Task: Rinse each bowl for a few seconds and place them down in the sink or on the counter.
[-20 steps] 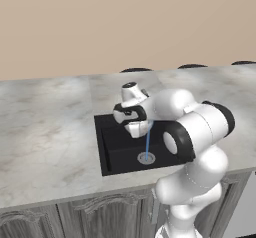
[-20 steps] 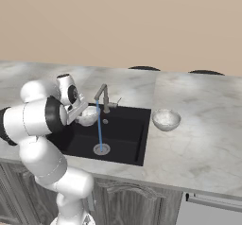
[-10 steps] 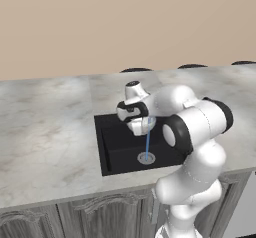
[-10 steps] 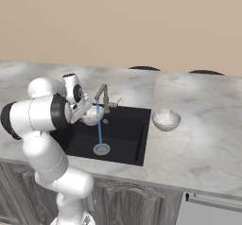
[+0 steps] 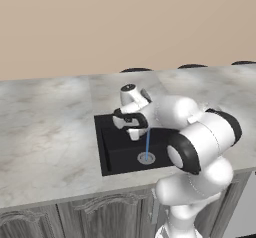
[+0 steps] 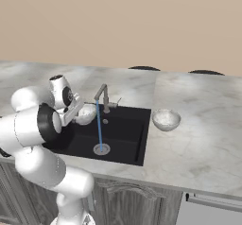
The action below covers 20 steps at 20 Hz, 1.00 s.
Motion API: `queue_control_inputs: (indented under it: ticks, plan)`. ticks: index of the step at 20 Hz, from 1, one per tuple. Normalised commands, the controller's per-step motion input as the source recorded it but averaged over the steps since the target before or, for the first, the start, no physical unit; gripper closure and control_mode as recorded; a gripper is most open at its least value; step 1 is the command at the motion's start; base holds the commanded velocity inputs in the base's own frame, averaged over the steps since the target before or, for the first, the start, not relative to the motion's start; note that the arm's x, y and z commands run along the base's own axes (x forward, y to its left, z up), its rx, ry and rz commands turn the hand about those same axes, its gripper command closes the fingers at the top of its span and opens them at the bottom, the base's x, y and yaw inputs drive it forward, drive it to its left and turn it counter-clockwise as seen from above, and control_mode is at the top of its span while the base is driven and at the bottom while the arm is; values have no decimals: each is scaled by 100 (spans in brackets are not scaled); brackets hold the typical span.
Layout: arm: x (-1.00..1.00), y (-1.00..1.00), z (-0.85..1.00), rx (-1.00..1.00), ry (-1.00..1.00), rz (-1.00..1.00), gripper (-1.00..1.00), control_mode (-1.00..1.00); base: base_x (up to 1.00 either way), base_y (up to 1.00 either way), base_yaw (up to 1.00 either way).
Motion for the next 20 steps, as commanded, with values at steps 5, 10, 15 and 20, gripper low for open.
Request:
queue_control_inputs:
  ticks: [5,10,15,20]
  plan:
    - [-22,46,30,-11,-11,4,100,-100,0,0,0]
    - [-22,44,37,-16,-4,8,100,-100,0,0,0]
    - [-16,47,47,-14,7,7,100,-100,0,0,0]
    - [-7,37,37,-4,12,10,100,-100,0,0,0]
